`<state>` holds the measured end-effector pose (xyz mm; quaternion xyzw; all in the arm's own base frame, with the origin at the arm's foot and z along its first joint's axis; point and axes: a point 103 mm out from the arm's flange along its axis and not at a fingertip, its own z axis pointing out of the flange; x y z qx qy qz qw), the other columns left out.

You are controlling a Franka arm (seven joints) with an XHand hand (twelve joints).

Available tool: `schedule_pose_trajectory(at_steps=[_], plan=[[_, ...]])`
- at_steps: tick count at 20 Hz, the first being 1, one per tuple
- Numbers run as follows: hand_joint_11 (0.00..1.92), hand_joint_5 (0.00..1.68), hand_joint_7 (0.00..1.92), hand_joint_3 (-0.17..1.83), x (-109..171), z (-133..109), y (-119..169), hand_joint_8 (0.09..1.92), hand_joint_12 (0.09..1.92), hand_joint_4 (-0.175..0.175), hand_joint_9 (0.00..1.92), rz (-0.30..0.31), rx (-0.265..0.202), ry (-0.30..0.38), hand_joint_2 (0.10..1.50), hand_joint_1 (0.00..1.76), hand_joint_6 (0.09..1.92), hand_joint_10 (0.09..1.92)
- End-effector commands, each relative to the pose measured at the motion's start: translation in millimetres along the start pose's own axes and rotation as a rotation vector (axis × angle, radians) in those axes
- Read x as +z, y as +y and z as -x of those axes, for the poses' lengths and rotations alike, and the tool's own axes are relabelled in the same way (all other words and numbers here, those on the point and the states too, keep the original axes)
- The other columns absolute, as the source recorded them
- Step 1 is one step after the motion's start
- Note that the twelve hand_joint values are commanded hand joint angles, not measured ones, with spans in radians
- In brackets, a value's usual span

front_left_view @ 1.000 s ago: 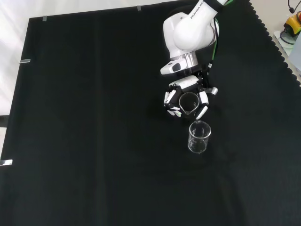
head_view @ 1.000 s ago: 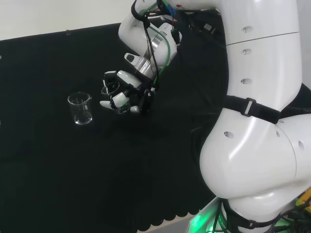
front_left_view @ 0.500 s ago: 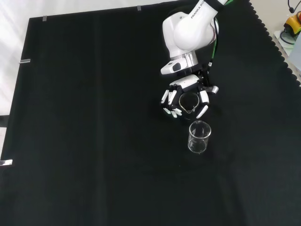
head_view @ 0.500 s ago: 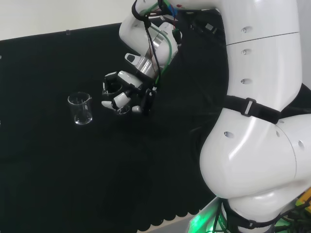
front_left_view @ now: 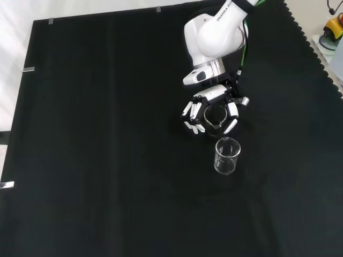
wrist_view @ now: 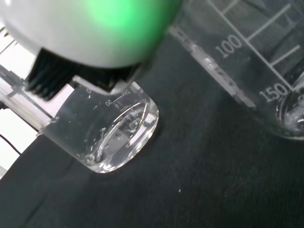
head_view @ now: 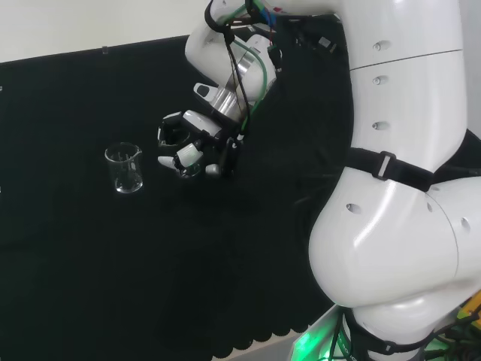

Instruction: Place the beaker back on the table.

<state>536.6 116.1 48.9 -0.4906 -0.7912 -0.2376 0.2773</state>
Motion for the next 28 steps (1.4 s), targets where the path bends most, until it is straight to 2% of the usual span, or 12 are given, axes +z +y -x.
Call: schedule_pose_trajectory(at_steps=[1,8,12,16,19,22,27,28], plan=[[0.45,0.59,0.9,0.99,-11.0,-1.2,-14.6,0.88,1.28,-0.103,0.87,-0.001,-0.009,-0.011,0.32,1.0,1.18,0.57],[0.38,0.41,0.78,0.96,-19.3,-5.7,-39.0,0.85,1.31,-0.105,0.8,-0.011,-0.002,-0.034,0.31,0.95,1.12,0.6],[0.3,0.35,0.71,0.95,-28.5,-8.2,-51.6,0.82,1.34,-0.104,0.75,-0.013,0.008,-0.056,0.31,0.94,1.03,0.65],[0.18,0.31,0.61,0.93,-38.7,-13.8,-63.3,0.8,1.38,-0.108,0.66,-0.018,0.025,-0.081,0.31,0.91,0.85,0.69],[0.04,0.28,0.46,0.91,-48.8,-19.0,-65.8,0.77,1.4,-0.107,0.48,-0.016,0.049,-0.117,0.32,0.88,0.65,0.74],[0.0,0.28,0.38,0.88,-55.1,-23.0,-61.6,0.76,1.32,-0.106,0.38,-0.017,0.078,-0.138,0.32,0.85,0.51,0.78],[0.0,0.28,0.32,0.86,-60.6,-27.0,-61.1,0.74,1.23,-0.107,0.3,-0.009,0.081,-0.15,0.33,0.84,0.39,0.79],[0.0,0.28,0.3,0.86,-69.3,-31.1,-63.6,0.74,1.22,-0.108,0.29,-0.007,0.087,-0.163,0.33,0.84,0.35,0.79]])
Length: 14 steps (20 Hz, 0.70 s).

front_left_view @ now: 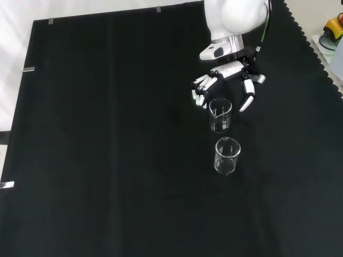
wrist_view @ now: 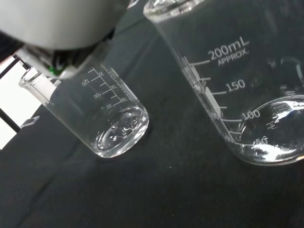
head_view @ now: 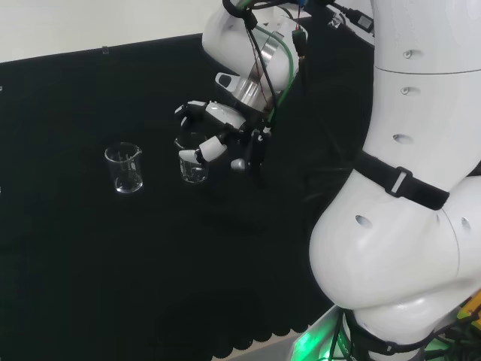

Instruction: Place the beaker back on the table.

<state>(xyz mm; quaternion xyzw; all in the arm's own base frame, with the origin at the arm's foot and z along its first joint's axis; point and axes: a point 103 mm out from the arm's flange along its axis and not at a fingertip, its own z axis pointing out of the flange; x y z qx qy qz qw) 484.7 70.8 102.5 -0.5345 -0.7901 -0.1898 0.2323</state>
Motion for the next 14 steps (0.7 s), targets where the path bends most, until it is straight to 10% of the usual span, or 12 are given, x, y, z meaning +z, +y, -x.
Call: schedule_pose_trajectory(at_steps=[1,14], plan=[[0.0,0.28,0.29,0.86,-14.9,-4.2,-5.3,0.74,1.21,-0.109,0.29,0.0,0.013,-0.026,0.33,0.84,0.33,0.79],[0.0,0.28,0.25,0.85,-52.9,-10.0,-35.6,0.73,1.19,-0.111,0.27,0.041,0.065,-0.055,0.34,0.82,0.21,0.79]])
